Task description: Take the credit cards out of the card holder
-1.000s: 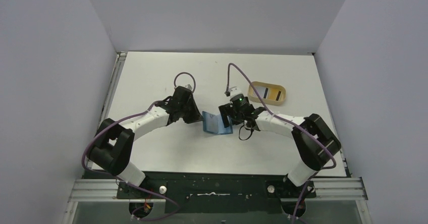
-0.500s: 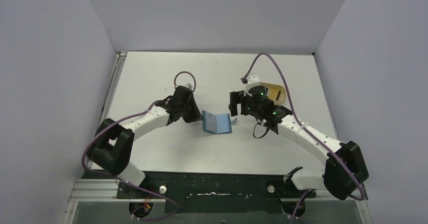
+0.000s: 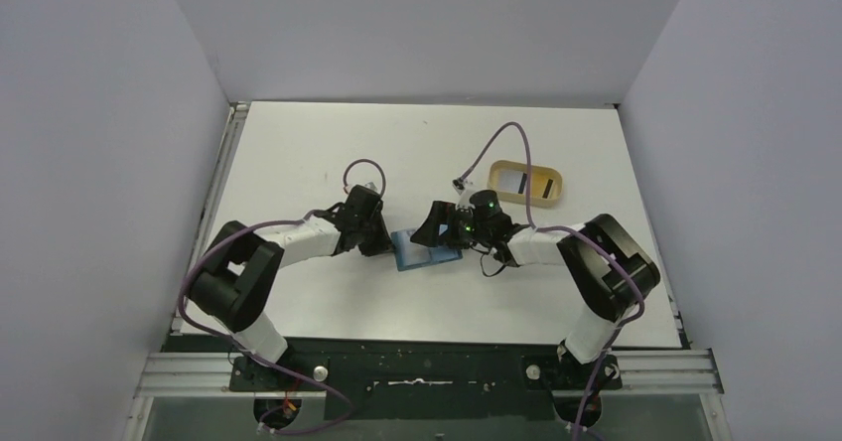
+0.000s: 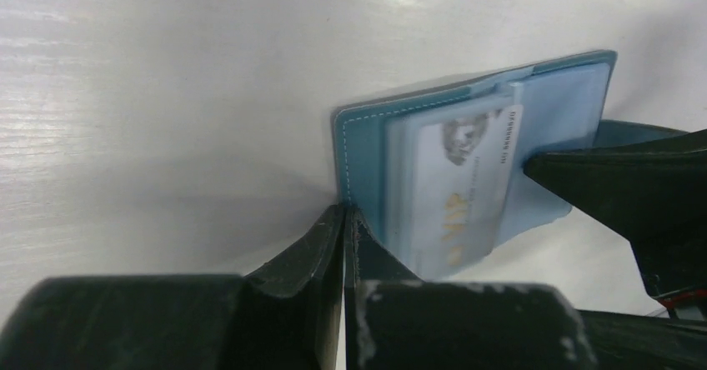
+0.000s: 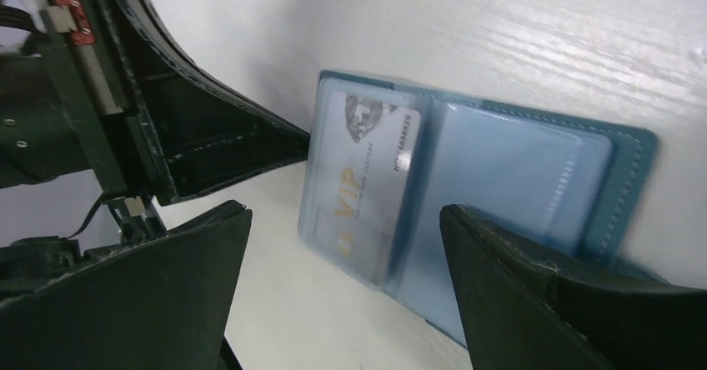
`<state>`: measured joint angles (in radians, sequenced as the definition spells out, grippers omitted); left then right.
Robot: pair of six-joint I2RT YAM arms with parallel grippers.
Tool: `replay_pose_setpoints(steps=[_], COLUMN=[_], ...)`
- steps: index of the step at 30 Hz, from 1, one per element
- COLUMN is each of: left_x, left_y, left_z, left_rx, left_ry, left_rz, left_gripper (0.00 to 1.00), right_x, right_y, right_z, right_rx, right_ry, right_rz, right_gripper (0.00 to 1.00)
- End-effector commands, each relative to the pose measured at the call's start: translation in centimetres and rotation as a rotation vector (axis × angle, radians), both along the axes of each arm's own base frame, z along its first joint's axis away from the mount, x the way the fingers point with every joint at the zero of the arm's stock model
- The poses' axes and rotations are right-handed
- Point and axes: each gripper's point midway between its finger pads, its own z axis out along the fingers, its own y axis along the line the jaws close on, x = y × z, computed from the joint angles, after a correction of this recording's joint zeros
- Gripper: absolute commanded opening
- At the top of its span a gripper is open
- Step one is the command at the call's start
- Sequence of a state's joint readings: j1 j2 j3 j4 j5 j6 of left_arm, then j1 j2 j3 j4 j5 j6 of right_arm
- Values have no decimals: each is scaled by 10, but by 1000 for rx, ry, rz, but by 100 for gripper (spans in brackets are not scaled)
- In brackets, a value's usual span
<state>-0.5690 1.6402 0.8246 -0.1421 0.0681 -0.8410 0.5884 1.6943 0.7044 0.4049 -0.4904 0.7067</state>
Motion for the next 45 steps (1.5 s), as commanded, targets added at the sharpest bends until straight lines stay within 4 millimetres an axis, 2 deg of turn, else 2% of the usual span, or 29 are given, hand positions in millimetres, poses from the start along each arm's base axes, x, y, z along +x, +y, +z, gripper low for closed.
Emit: replay_pose_setpoints(steps=[1, 15, 26, 36, 40, 45], left_x=[3, -7, -3, -5, -6, -5], left_y=[-2, -2, -3, -3, -1, -2], left_z=[-11, -38, -35, -34, -34, -33], left_rx=[6, 21, 13, 12, 14, 15], left_ry=[-30, 18, -6, -7, -10, -13], left_rz=[-10, -25, -30, -34, -33, -34], left_gripper=[0, 0, 0, 0, 0, 0], right_x=[19, 9, 2, 0, 1, 4], right_y=[21, 12, -11, 24, 28, 27], right_z=[43, 12, -7, 2, 11, 33], right_rx=[180, 35, -186, 87, 171, 282], right_ry=[-98, -13, 35, 96, 112, 99], right_rz=[-7, -25, -130, -119, -128, -148], right_gripper=[88, 88, 89, 89, 88, 88])
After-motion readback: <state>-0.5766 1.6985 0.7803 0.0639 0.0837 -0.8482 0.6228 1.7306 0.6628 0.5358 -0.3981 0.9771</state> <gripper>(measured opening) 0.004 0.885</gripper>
